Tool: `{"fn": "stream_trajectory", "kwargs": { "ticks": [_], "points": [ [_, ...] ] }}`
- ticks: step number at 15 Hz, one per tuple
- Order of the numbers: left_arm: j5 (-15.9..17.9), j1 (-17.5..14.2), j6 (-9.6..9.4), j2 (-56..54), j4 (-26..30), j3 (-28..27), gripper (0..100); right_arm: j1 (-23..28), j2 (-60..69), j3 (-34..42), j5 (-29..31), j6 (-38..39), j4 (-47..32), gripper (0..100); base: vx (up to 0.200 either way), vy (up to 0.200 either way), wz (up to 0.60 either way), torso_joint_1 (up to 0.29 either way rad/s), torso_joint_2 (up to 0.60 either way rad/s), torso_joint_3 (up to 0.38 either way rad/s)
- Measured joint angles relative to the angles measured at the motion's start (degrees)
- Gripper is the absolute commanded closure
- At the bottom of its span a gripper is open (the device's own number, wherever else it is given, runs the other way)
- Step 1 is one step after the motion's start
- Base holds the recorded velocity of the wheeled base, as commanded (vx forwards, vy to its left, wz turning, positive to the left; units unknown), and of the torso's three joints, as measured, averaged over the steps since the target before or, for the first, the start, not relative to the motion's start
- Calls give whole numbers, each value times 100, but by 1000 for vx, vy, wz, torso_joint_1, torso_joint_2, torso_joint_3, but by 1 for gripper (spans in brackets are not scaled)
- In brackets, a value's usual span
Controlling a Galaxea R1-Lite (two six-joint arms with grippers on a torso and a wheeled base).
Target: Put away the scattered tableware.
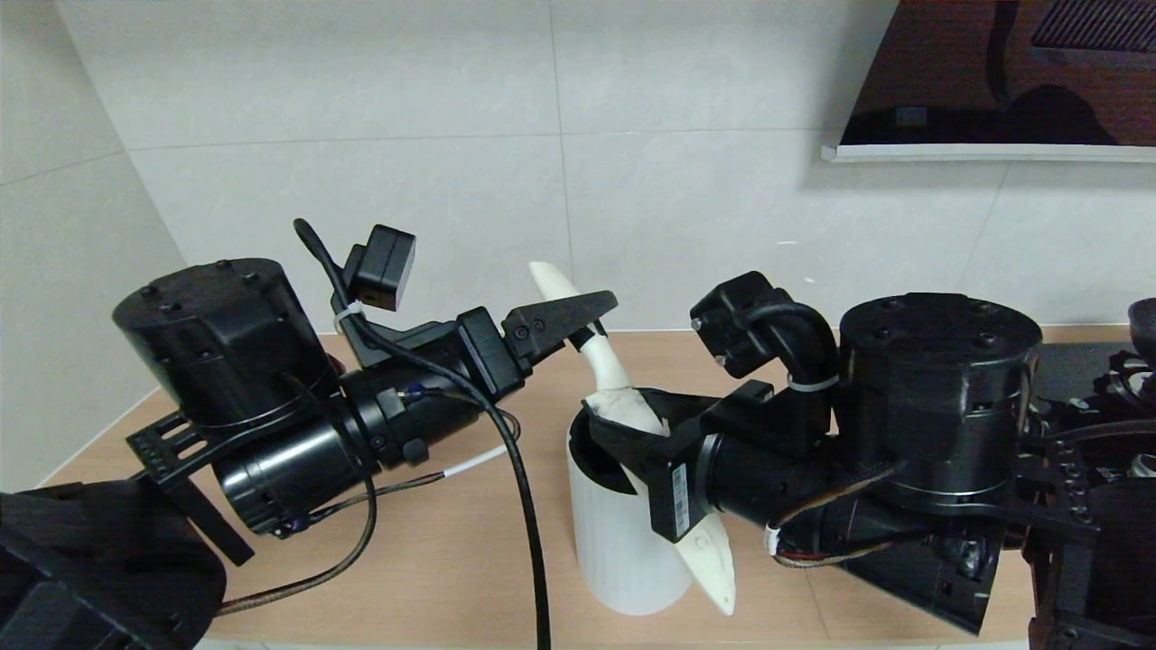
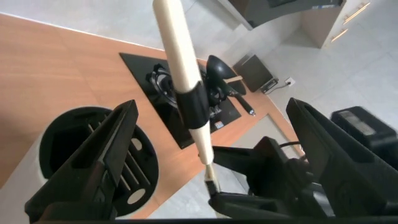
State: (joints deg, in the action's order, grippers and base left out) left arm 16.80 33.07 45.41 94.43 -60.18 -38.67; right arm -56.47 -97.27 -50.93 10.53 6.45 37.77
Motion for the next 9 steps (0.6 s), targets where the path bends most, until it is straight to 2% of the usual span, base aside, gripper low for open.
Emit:
{"fn": "stream_trajectory", "kwargs": {
  "ticks": [9],
  "points": [
    [-79, 38, -11, 157, -139, 2, 0, -174, -30, 39, 2, 20, 0, 100, 0, 0, 0, 0, 0, 0]
  ]
}}
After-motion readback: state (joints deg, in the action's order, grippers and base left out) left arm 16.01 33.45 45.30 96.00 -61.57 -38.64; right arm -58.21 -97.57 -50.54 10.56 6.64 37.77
